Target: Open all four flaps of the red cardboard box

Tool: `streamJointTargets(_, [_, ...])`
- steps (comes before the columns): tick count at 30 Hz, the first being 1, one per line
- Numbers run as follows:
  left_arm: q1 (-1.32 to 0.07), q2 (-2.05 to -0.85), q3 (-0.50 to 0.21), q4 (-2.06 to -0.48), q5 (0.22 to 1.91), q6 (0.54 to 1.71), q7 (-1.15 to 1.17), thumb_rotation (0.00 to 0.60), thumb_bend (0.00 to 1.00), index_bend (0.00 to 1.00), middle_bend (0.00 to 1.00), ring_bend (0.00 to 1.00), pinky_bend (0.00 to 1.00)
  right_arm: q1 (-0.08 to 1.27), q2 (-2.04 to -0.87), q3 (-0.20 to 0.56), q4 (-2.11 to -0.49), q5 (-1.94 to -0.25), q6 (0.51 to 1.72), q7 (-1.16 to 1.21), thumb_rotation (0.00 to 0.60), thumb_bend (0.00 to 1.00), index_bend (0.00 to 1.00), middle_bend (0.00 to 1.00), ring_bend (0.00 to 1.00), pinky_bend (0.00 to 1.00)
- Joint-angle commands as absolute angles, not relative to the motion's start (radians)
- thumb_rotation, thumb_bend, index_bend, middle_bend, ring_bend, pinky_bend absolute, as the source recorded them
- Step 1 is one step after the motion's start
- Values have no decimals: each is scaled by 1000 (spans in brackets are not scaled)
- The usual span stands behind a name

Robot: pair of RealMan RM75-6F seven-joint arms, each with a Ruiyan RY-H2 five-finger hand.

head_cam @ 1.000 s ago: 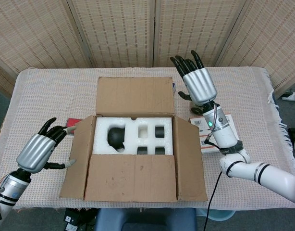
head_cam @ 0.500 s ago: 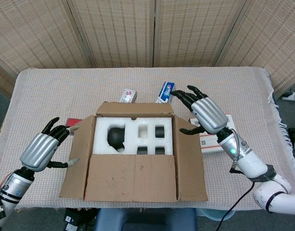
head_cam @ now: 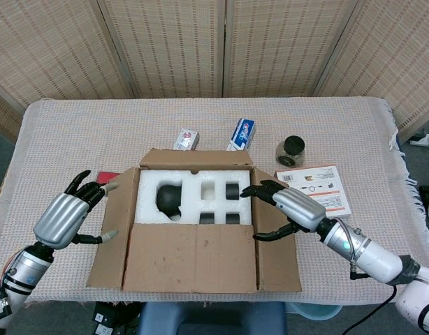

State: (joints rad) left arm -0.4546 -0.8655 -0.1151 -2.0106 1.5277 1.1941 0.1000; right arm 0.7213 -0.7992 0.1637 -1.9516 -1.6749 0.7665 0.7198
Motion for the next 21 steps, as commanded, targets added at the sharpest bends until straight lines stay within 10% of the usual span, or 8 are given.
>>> streamJointTargets(1, [-454, -865, -114, -2012, 1526, 1192, 102, 393, 250, 173, 259, 234, 0, 761, -820, 124, -1919, -1741, 750, 787, 173, 47, 146, 159, 151, 0])
streamJointTargets(21, [-456, -870, -109, -2013, 1523, 1183, 99, 396, 246, 173, 256, 230, 0, 875, -895, 67, -1899, -1723, 681, 739, 155, 46, 153, 254, 167, 0])
